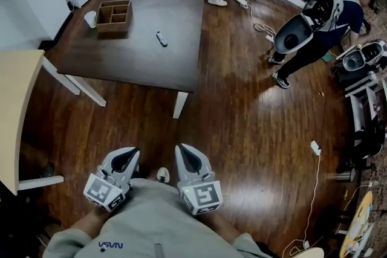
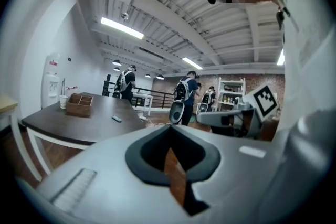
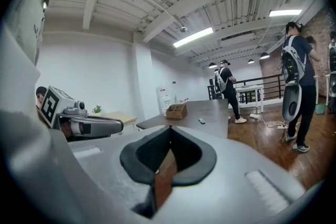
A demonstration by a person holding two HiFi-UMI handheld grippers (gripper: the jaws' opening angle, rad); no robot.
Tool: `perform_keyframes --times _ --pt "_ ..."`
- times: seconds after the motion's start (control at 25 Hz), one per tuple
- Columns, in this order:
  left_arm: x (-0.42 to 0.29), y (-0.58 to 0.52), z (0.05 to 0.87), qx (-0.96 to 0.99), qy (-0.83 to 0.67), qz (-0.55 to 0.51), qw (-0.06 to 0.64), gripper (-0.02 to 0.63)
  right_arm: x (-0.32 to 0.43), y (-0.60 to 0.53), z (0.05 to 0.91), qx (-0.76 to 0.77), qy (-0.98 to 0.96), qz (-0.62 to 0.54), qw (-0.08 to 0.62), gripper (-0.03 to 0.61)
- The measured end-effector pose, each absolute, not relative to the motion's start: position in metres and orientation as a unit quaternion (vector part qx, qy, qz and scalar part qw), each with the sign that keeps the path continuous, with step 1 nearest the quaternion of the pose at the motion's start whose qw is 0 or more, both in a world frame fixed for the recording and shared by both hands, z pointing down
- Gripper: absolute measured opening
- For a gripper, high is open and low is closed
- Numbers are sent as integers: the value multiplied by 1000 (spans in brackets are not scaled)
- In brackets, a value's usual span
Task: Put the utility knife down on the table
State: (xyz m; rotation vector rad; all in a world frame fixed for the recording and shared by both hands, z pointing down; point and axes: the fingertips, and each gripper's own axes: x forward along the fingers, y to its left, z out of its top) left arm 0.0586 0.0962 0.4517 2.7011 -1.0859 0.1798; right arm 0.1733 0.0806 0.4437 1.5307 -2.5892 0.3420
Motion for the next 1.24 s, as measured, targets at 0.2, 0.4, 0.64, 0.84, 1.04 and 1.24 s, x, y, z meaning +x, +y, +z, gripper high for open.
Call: perform_keyframes --times 0.2,0.4,0.64,0.84,1.04,1.24 --pt "51 110 440 920 -379 50 92 2 162 97 433 500 -859 100 48 0" --pt "44 124 435 921 -376 37 93 1 145 113 434 491 -862 110 60 0" --pt "21 124 441 922 -373 22 100 0 115 120 447 486 -861 125 77 -2" --pt "3 127 443 923 -370 11 105 1 96 122 444 486 -861 121 88 -2" --pt "-10 124 443 923 -367 5 112 0 83 123 444 489 -859 115 97 -2" --pt "-16 124 445 927 -358 4 109 0 77 122 445 492 -858 110 100 -2"
